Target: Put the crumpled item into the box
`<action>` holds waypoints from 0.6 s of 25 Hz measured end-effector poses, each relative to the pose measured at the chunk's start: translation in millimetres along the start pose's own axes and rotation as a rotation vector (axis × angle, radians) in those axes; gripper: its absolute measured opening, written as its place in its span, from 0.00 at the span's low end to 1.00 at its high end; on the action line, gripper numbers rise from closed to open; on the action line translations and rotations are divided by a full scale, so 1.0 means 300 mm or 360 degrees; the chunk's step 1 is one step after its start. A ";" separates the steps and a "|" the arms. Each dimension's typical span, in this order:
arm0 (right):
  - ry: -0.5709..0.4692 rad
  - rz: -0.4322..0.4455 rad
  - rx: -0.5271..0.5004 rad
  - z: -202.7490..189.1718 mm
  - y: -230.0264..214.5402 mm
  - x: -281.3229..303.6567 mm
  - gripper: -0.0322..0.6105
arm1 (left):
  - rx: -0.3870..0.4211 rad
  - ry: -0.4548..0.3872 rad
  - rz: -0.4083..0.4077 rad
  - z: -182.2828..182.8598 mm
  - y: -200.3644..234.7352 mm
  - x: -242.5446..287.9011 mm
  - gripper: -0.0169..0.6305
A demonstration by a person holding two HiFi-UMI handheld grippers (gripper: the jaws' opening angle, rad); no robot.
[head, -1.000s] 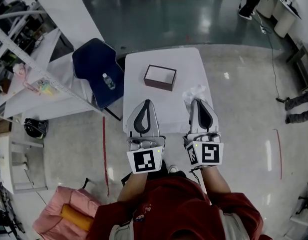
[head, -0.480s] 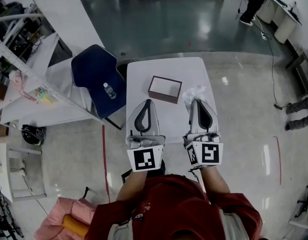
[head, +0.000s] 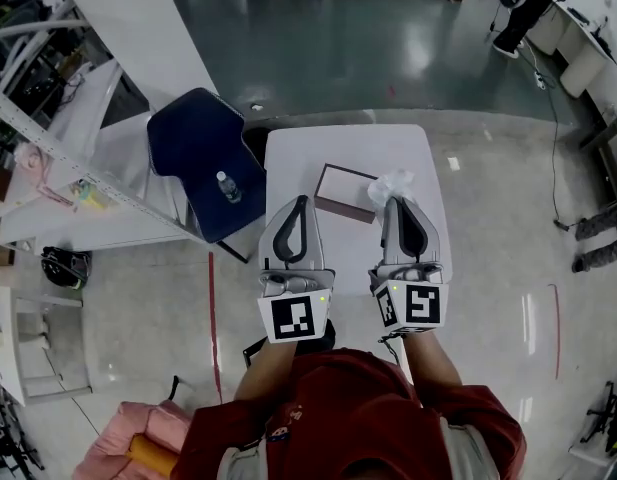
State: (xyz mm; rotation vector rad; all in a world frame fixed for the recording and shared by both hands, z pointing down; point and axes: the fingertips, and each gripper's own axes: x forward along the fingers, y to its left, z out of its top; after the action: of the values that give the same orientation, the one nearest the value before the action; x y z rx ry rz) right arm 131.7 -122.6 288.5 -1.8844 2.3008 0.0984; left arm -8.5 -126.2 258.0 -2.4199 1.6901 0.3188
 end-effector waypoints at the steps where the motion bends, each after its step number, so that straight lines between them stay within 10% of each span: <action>1: 0.0007 0.0004 -0.0006 -0.005 0.014 0.023 0.05 | -0.0001 0.0002 0.0003 -0.004 0.026 0.012 0.03; 15: 0.0102 -0.0026 -0.0046 -0.106 0.136 0.306 0.05 | -0.0071 0.0037 -0.0036 -0.101 0.286 0.180 0.03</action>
State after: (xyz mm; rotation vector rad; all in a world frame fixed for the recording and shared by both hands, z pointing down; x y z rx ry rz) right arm 71.7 -208.2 301.9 -1.9475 2.3373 0.0705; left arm -68.9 -212.3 270.7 -2.4823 1.6811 0.3298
